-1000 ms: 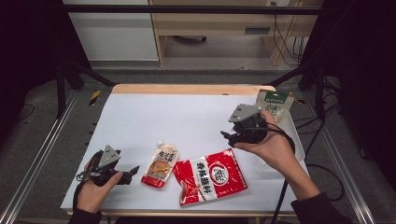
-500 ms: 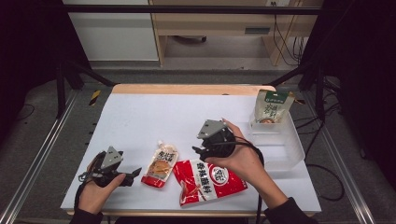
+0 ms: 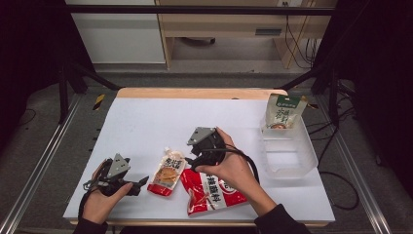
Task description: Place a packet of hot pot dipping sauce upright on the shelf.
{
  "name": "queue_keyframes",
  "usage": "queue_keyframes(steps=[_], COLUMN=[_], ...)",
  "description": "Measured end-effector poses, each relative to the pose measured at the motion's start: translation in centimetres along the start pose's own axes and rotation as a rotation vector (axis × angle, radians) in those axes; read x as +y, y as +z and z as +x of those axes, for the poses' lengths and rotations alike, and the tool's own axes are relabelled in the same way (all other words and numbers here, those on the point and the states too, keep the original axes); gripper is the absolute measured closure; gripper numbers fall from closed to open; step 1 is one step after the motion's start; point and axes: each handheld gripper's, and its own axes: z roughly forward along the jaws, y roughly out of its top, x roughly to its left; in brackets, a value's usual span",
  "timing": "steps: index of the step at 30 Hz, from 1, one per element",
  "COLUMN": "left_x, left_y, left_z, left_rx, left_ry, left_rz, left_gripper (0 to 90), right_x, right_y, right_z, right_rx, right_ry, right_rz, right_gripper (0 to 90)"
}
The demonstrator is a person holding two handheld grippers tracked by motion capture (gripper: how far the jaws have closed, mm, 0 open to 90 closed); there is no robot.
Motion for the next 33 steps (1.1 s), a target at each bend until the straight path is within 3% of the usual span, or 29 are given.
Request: queue_keyframes(steps=[3,4,7,12,21,25,33], left_x=[0.0,0.0,0.0,0.0,0.0,0.0,0.0], left_y=[0.1,0.1,0.1,0.1,0.2,0.4,0.4], left_z=[0.0,0.0,0.0,0.0,-0.5,-0.7,-0.7], left_rx=[-0.001,-0.001,0.0,-0.001,-0.01,-0.015,-0.017], left_ry=[0.002,0.003,0.017,0.007,0.019,0.026,0.026], left_rz=[0.002,0.003,0.018,0.004,0.01,0.02,0.018], left_gripper=[7.8,7.8,7.8,7.8,7.8,7.8,7.8], right_x=[0.3,0.5,0.6,0.7,0.6,0.3,-0.1], right_y=[0.6,1.1,1.7,3.9,6.0,7.3,9.0], right_z=[0.1,0.1,0.2,0.0,-0.4,-0.7,0.2], right_rx=[-0.001,-0.007,-0.017,0.024,0.038,0.072,0.13], right_ry=[0.012,0.021,0.045,0.114,0.149,0.175,0.195], right_rz=[-0.021,-0.02,-0.029,-0.004,0.043,0.074,0.113], right_gripper=[12.5,17.8,20.3,26.4,35.0,38.7,46.4])
